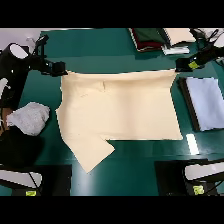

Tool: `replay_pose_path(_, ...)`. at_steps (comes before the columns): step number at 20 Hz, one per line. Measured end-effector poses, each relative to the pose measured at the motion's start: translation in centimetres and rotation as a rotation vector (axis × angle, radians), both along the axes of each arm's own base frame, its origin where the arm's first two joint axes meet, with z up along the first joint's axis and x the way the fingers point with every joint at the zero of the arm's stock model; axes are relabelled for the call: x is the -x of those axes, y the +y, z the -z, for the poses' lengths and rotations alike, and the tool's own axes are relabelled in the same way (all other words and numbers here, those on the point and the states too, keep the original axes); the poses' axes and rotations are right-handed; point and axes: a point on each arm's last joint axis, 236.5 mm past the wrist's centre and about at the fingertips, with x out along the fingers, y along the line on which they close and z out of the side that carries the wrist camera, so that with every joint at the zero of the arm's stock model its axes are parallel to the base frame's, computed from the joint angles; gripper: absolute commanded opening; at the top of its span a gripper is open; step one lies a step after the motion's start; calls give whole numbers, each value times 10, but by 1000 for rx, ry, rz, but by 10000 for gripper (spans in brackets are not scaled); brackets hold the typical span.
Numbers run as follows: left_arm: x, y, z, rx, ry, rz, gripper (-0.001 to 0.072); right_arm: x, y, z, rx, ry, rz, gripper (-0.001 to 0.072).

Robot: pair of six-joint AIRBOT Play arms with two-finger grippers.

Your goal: Fold the shirts.

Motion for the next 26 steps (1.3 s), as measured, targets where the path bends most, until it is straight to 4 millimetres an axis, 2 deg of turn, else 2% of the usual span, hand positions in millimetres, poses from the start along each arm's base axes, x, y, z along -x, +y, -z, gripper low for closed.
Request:
replay_pose_path(3, -1, 3, -3, -13, 19, 23, 25, -5, 0, 7, -4, 23, -13, 16)
replay_pose_path(6, 27, 7, 16, -48, 147, 81, 25, 13, -4, 17, 5, 75, -19, 16)
replay_pose_path(12, 85, 10, 84, -67, 396, 110, 27, 59, -13, 58, 53, 168, -7, 18)
replay_pose_path(13, 92, 8, 93, -69, 421, 111, 30, 64, -13, 64, 56, 176, -4, 53)
replay_pose_path(14, 97, 7, 99, -71, 437, 111, 268, 68, -13, 70, 57, 188, -3, 276)
replay_pose_path(15, 100, 6, 104, -75, 448, 106, 543, 73, -15, 75, 64, 200, 1, 424)
replay_pose_path(16, 101, 6, 106, -73, 455, 95, 557, 76, -15, 78, 63, 207, 7, 445)
replay_pose_path(17, 102, 5, 105, -70, 456, 78, 554, 78, -13, 79, 54, 211, 13, 445)
replay_pose_path(19, 103, 3, 95, -67, 437, 60, 479, 79, -8, 71, 30, 190, 24, 445)
replay_pose_path(22, 113, 11, 64, -101, 376, 38, 479, 82, -2, 46, 12, 134, 32, 445)
replay_pose_path(24, 140, 21, 50, -138, 367, 20, 479, 90, 2, 25, 9, 93, 31, 445)
replay_pose_path(26, 183, 28, 50, -157, 393, -6, 479, 97, 4, 9, 7, 52, 32, 444)
